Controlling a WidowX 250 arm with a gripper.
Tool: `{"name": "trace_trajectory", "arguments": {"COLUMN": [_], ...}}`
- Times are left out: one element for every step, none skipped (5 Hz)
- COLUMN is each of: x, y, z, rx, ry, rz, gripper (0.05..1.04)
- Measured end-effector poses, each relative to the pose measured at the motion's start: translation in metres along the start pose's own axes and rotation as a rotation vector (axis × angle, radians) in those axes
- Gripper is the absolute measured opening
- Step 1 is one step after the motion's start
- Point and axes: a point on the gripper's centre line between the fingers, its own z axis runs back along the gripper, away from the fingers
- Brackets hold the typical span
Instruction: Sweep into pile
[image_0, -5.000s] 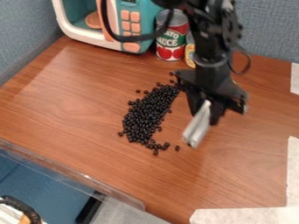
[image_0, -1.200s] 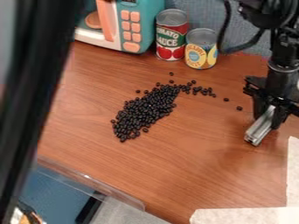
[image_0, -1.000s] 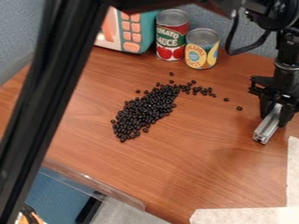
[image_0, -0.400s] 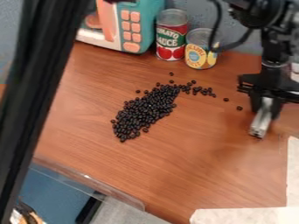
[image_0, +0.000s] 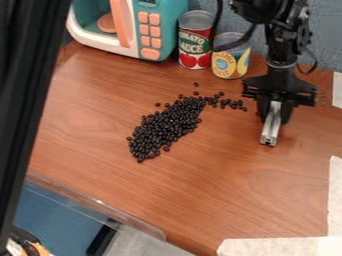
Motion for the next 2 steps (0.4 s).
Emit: {"name": "trace_trajectory", "arguments": {"x": [0.007,0.009], "y": [0.018,0.048], "z": [0.000,0.004], "rx": [0.020,0.043], "ry": [-0.014,-0.020], "rz": [0.057,0.142], "gripper": [0.380,0.380]}}
